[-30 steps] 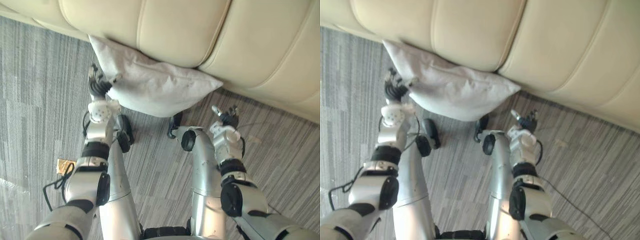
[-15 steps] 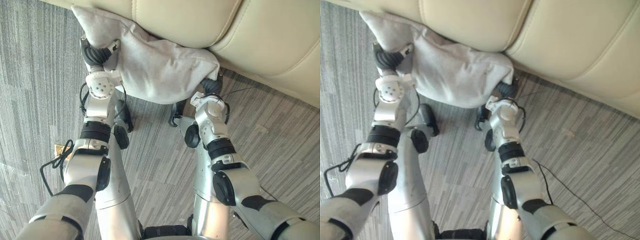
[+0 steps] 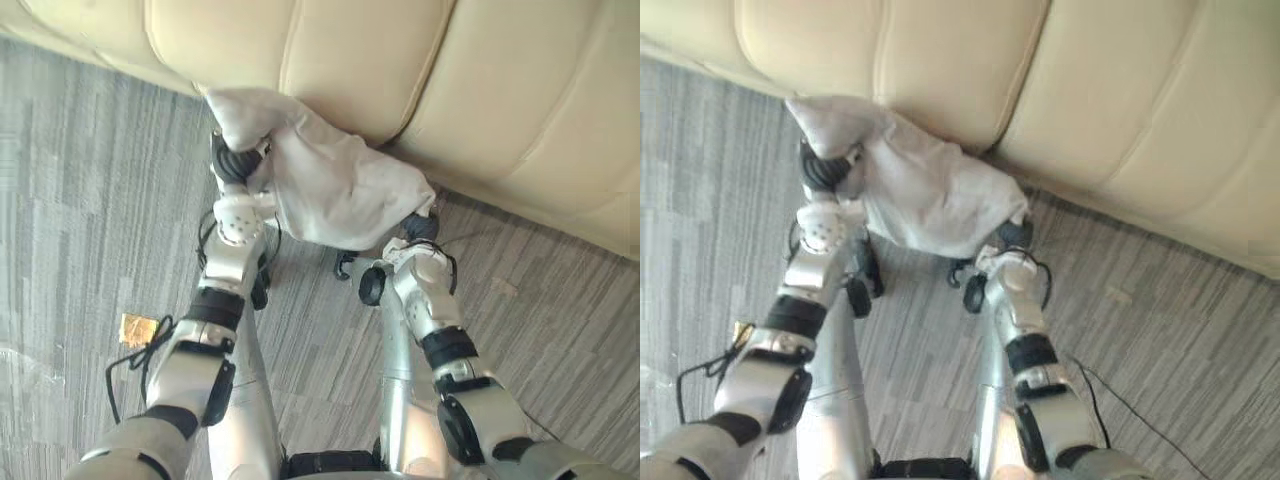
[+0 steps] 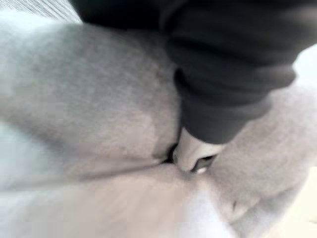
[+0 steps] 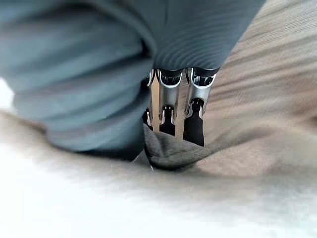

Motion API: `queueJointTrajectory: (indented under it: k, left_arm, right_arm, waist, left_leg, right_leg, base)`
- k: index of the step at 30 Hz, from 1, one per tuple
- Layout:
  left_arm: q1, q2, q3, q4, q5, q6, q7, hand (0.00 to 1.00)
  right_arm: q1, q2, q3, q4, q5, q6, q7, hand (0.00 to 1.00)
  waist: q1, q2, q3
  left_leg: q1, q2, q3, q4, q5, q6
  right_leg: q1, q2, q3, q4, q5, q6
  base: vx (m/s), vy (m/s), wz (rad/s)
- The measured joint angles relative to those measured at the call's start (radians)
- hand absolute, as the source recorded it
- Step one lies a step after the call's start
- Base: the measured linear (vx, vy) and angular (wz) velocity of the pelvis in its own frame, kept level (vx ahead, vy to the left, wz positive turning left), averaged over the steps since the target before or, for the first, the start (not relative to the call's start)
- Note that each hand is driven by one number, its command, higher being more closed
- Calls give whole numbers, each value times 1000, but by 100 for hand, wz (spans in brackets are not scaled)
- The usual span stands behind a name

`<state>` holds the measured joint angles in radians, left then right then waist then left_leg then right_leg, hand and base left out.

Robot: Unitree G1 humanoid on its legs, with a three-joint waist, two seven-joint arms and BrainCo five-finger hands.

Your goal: Pick up cushions and gather them together orderly.

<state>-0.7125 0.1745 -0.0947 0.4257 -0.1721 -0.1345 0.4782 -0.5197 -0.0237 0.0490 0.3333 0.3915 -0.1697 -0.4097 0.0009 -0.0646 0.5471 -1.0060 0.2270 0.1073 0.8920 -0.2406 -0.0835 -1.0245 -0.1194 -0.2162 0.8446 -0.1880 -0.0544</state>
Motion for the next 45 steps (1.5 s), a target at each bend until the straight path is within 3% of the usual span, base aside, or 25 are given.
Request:
queueJointTrajectory:
  k: [2,3,5,9,12,16,21,26,29,30,31,32,33,34,36,38,39,41,43,45]
  left_arm:
    - [68,-3,-48,-70,-5,-30,0,100]
    - [134,-20,-79,-112,-5,-54,-1,100]
    - [213,-52,-97,-163,-7,-70,-4,100]
    - [399,-85,-142,-254,-9,-103,-44,100]
    - [484,-85,-158,-304,-15,-109,-67,100]
    - [636,-84,-202,-322,-48,-111,-104,100]
    - [705,-44,-241,-323,-69,-111,-134,100]
    - [716,-39,-254,-323,-89,-108,-159,100]
    - [729,-41,-262,-319,-117,-99,-171,100]
    - [743,-42,-262,-322,-125,-98,-174,100]
    - [750,-42,-262,-325,-126,-98,-174,100]
    - [780,-46,-263,-343,-126,-97,-175,100]
    - [807,-56,-266,-368,-127,-97,-175,100]
    - [811,-57,-269,-374,-128,-96,-175,100]
    - [821,-69,-269,-386,-135,-94,-176,100]
    - [832,-73,-271,-386,-136,-92,-176,100]
    - [853,-70,-274,-391,-136,-91,-176,100]
    - [876,-65,-274,-396,-137,-83,-176,100]
    - [884,-65,-280,-402,-144,-73,-176,100]
    - [884,-62,-279,-402,-144,-64,-176,100]
  right_arm:
    - [64,-1,1,-91,0,-39,6,100]
    - [132,-5,1,-137,-2,-66,12,100]
    - [211,-15,1,-184,-13,-77,21,100]
    - [432,-18,3,-297,-76,-76,56,100]
    - [535,-20,18,-362,-82,-73,77,100]
    - [700,-27,35,-398,-126,-62,112,100]
    - [715,-81,34,-356,-176,-53,129,100]
    - [723,-113,32,-332,-197,-37,129,100]
    - [747,-112,29,-332,-198,-34,129,100]
    - [768,-108,29,-345,-200,-23,129,100]
    - [777,-105,29,-354,-201,-19,129,100]
    - [806,-97,31,-380,-208,-16,129,100]
    - [818,-97,31,-415,-218,-11,124,100]
    - [819,-97,31,-429,-220,-9,122,100]
    - [816,-96,31,-475,-233,-8,107,100]
    - [813,-97,31,-478,-238,-9,100,100]
    - [807,-95,31,-472,-242,-5,95,100]
    - [816,-91,34,-472,-250,10,95,100]
    - [820,-92,33,-472,-263,14,95,100]
    - [816,-91,33,-460,-263,15,95,100]
  waist:
    - [3,1,-22]
    - [4,16,-83]
    - [7,23,-98]
    - [9,42,-186]
    - [11,49,-228]
    - [6,60,-331]
    - [-23,75,-359]
    - [-55,84,-368]
    - [-58,84,-367]
    - [-51,86,-367]
    - [-50,87,-367]
    - [-39,79,-371]
    - [-19,92,-387]
    - [-14,94,-388]
    - [-7,96,-388]
    - [1,93,-391]
    - [16,107,-400]
    - [25,94,-412]
    - [26,75,-431]
    - [33,66,-434]
  left_leg:
    - [99,-6,21,-69,12,2]
    - [124,-8,25,-106,17,5]
    - [238,-9,51,-166,23,4]
    - [433,-8,111,-274,30,-7]
    - [530,-4,159,-341,30,-7]
    - [714,-5,271,-492,38,-19]
    - [884,-41,356,-654,74,-33]
    - [951,-40,346,-646,74,-34]
    - [906,-6,290,-407,76,-29]
    - [865,24,260,-260,96,4]
    - [848,34,250,-213,109,26]
    - [783,46,201,-96,139,77]
    - [749,19,167,-101,75,77]
    - [740,5,154,-119,54,79]
    - [709,-76,109,-293,-8,64]
    - [718,-109,79,-404,-3,49]
    - [753,-120,47,-530,38,34]
    - [767,-131,54,-542,64,50]
    - [782,-141,128,-551,85,83]
    - [834,-160,174,-584,84,86]
  right_leg:
    - [90,4,4,-67,15,1]
    - [121,11,1,-113,26,13]
    - [226,17,8,-176,39,23]
    - [402,39,36,-306,73,35]
    - [483,62,65,-396,95,48]
    - [624,104,142,-575,156,57]
    - [725,122,224,-684,206,56]
    - [785,130,229,-691,197,57]
    - [825,122,237,-637,145,47]
    - [838,131,246,-608,98,36]
    - [843,134,247,-601,93,31]
    - [861,137,259,-603,78,14]
    - [861,136,273,-610,73,-1]
    - [858,135,279,-613,73,-4]
    - [854,131,295,-623,81,-16]
    - [851,132,299,-623,79,-13]
    - [847,146,303,-622,68,8]
    - [856,144,327,-638,74,33]
    - [840,113,343,-604,75,86]
    - [836,93,359,-579,63,112]
  base:
    - [15,5,-2]
    - [53,20,-7]
    - [112,42,-13]
    - [143,59,-26]
    - [167,63,-46]
    - [191,50,-59]
    - [160,46,-54]
    - [100,30,-26]
    - [14,-17,-10]
    - [-15,-22,-10]
    - [-43,13,-19]
    - [7,90,-44]
    - [38,116,-51]
    - [105,135,-49]
    - [83,118,-21]
    - [59,147,-32]
    - [89,213,-73]
    - [139,183,-65]
    - [237,177,-47]
    - [186,134,-66]
